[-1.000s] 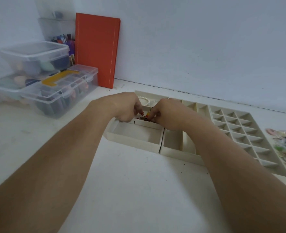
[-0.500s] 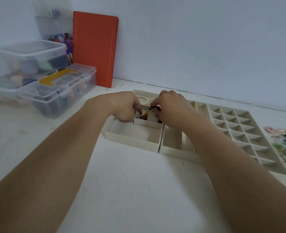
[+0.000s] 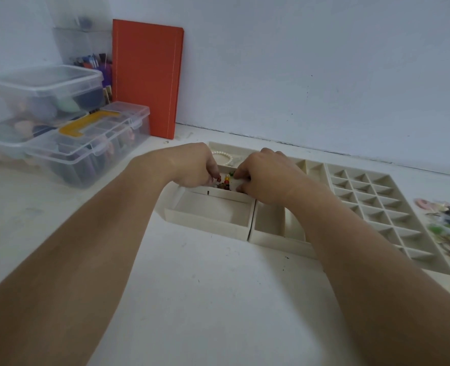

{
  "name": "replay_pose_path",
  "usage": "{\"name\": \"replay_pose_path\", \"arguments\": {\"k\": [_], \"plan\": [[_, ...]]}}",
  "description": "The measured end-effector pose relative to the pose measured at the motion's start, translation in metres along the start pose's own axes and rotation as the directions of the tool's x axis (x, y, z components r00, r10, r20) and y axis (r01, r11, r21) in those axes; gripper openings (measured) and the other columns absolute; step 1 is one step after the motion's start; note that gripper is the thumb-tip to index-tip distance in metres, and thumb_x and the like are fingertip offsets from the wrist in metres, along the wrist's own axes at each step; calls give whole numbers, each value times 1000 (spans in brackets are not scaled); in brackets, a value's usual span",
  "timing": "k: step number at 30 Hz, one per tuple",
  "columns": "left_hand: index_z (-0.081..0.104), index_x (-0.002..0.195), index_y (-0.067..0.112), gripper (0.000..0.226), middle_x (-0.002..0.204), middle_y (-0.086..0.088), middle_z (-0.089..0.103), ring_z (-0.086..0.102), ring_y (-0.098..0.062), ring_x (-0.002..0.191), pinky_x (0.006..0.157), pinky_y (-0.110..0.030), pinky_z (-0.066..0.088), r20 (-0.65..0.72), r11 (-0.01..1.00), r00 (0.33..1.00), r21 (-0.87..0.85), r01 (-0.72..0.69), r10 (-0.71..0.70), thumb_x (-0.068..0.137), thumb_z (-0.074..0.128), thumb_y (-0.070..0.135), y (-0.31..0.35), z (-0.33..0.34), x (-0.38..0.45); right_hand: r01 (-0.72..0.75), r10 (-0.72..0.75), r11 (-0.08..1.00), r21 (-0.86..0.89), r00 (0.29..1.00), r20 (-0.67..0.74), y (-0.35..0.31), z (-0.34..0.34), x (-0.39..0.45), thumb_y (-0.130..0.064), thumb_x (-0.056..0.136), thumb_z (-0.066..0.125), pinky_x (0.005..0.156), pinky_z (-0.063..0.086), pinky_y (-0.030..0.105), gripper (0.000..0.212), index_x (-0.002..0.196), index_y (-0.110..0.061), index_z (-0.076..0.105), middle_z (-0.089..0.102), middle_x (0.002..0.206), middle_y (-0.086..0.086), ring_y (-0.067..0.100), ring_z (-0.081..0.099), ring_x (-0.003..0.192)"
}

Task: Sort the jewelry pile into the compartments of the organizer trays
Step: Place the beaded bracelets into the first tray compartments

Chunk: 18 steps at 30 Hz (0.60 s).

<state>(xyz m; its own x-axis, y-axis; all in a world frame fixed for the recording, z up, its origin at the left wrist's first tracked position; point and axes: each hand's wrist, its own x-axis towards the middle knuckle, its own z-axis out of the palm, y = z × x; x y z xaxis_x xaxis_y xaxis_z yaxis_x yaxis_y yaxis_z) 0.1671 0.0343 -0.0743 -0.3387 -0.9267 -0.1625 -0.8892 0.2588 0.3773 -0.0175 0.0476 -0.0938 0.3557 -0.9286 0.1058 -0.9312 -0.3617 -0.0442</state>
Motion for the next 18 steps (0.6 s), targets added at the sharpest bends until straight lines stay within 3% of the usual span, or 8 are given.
{"name": "replay_pose_path", "arguments": {"k": [3,6,9,12,18], "plan": [[76,116,23,28,93,12,66,64,-15,103,87,-23,47,3,1000,1000,-3,9,-9,92,65,12,-1,-1,1,8,-8,1000,-10,1000,19,0,0,0,-39,93,66,99,37,36,35,127,-36,66,67,120,-2,25,48,122],[76,115,25,31,97,13,67,64,-14,102,90,-24,49,13,1000,1000,-16,22,-21,90,65,10,-3,-1,1,8,-9,1000,6,1000,29,0,-2,-1,-38,92,65,98,35,35,36,129,-35,66,67,119,-2,24,47,123],[75,116,25,31,98,14,67,64,-13,104,95,-27,50,17,999,1000,-28,22,-21,91,64,11,-4,-1,0,20,-20,999,25,1000,11,-2,-3,-1,-35,92,65,88,35,32,32,124,-33,68,64,107,-3,24,52,117],[75,116,25,30,96,16,67,64,-13,106,100,-30,50,20,999,1000,-38,19,-19,92,64,12,-4,-1,0,23,-23,999,40,1000,-2,-3,-5,-2,-29,95,63,83,32,30,31,125,-30,69,64,111,-3,23,54,114],[75,116,24,26,102,9,67,63,-16,106,97,-28,49,-6,999,1000,-32,19,-19,95,63,13,-3,3,2,10,-10,1000,19,999,35,-3,-5,-5,-27,97,58,81,30,30,29,122,-30,71,65,105,2,23,52,105]]}}
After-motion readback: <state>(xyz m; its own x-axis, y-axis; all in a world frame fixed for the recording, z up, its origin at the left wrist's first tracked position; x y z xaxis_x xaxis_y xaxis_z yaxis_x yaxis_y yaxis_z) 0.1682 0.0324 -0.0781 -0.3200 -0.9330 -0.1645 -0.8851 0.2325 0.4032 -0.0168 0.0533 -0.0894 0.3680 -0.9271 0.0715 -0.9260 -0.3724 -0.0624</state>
